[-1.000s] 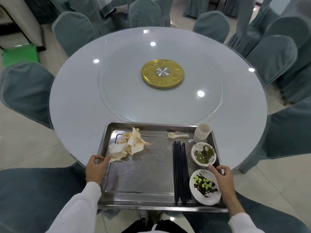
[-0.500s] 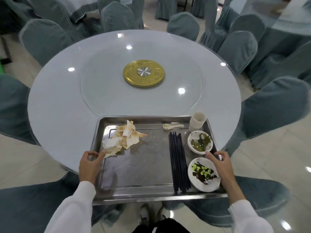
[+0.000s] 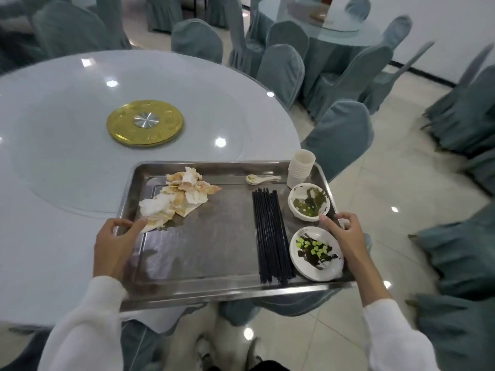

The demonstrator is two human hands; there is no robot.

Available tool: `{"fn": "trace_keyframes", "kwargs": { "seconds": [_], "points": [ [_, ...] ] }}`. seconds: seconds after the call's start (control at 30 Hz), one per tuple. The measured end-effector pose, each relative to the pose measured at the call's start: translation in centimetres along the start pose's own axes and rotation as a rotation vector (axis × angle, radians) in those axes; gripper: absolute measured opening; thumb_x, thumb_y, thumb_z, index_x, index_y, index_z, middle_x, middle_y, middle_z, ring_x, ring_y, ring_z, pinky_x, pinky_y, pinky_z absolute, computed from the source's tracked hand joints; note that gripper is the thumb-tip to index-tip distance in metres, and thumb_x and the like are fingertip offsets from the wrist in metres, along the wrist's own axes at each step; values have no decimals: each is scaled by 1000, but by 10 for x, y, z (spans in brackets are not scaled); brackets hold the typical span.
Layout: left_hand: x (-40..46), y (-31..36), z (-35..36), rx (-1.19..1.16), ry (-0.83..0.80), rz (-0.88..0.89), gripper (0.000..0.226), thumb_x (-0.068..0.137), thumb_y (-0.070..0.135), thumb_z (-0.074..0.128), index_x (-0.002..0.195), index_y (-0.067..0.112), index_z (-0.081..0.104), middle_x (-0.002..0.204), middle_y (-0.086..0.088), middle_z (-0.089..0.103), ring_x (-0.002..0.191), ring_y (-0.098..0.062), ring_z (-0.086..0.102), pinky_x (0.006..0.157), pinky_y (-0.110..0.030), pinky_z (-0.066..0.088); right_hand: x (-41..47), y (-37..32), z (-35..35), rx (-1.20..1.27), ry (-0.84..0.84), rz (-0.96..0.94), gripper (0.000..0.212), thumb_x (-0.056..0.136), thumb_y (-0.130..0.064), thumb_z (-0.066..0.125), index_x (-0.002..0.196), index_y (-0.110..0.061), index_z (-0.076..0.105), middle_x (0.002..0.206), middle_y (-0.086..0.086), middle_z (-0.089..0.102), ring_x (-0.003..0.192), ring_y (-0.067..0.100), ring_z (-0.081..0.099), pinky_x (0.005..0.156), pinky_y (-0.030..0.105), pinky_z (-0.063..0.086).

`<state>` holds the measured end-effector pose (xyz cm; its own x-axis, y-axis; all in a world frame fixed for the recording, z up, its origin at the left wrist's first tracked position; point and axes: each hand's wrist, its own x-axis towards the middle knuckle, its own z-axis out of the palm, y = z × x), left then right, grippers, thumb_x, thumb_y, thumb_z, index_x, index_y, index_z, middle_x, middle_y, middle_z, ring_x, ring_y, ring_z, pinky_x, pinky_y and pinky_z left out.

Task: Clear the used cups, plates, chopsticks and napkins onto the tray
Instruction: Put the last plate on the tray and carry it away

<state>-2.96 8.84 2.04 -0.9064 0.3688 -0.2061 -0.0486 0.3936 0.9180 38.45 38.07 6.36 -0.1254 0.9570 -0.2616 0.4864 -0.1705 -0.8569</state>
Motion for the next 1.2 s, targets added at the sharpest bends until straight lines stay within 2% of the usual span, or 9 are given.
{"fn": "trace_keyframes", "kwargs": {
  "seconds": [0.1, 0.23, 0.37, 0.53, 0.6, 0.73, 0.87, 1.03, 1.2],
  "points": [
    [2, 25, 25, 12, -59, 37, 55, 67, 70, 82, 93, 25, 66, 99, -1, 72, 100, -27, 66, 83, -41, 52, -5, 5, -31, 23, 30, 27, 62, 75, -69, 82, 120, -39, 52, 138, 11, 58, 119, 37, 64, 98, 61, 57],
    [-7, 55, 61, 42, -132, 66, 52, 68, 73, 80, 96, 33, 65, 109, 1, 67, 111, -26, 59, 92, -47, 49, -7, 18, -71, 65, 78, 37, 61, 69, -74, 81, 113, -42, 53, 138, 10, 58, 119, 35, 64, 99, 62, 56],
    [-32, 80, 106, 75, -190, 67, 61, 69, 75, 79, 99, 24, 63, 114, -3, 62, 112, -32, 58, 90, -52, 50, -2, 37, -119, 97, 140, 56, 64, 64, -77, 81, 111, -42, 55, 134, 8, 61, 116, 33, 66, 98, 61, 57],
    [-73, 106, 168, 85, -229, 72, 62, 69, 77, 79, 100, 26, 64, 119, -7, 64, 112, -36, 59, 89, -58, 53, 12, 65, -183, 135, 187, 61, 63, 62, -79, 82, 107, -42, 57, 130, 5, 65, 115, 29, 67, 99, 58, 57],
    [-98, 118, 199, 93, -245, 82, 62, 69, 77, 79, 101, 26, 64, 121, -8, 64, 113, -36, 58, 91, -60, 53, 21, 78, -217, 140, 206, 62, 65, 61, -79, 81, 107, -40, 58, 129, 5, 65, 115, 27, 66, 96, 54, 58],
    [-152, 141, 262, 112, -286, 102, 62, 72, 78, 76, 103, 25, 64, 117, -8, 64, 109, -37, 60, 91, -62, 54, 39, 108, -286, 134, 243, 69, 67, 61, -80, 79, 107, -36, 59, 126, 2, 66, 115, 22, 64, 82, 36, 54],
    [-199, 158, 326, 113, -325, 156, 57, 78, 73, 75, 102, 23, 66, 113, -11, 66, 105, -38, 61, 84, -54, 53, 57, 133, -356, 151, 291, 47, 69, 60, -81, 80, 106, -34, 60, 121, -5, 65, 115, 16, 62, 75, 26, 47],
    [-240, 179, 405, 92, -383, 176, 62, 73, 69, 81, 97, 14, 66, 108, -13, 68, 102, -37, 62, 85, -52, 50, 67, 165, -434, 179, 374, 57, 70, 60, -80, 81, 107, -33, 61, 121, -9, 64, 118, 14, 61, 84, 34, 50],
    [-266, 196, 472, 101, -459, 184, 69, 65, 78, 80, 97, 19, 66, 109, -12, 70, 104, -39, 65, 87, -57, 54, 66, 189, -490, 200, 449, 99, 69, 59, -80, 80, 106, -33, 61, 132, -2, 61, 127, 19, 55, 92, 40, 47]
  ]
}}
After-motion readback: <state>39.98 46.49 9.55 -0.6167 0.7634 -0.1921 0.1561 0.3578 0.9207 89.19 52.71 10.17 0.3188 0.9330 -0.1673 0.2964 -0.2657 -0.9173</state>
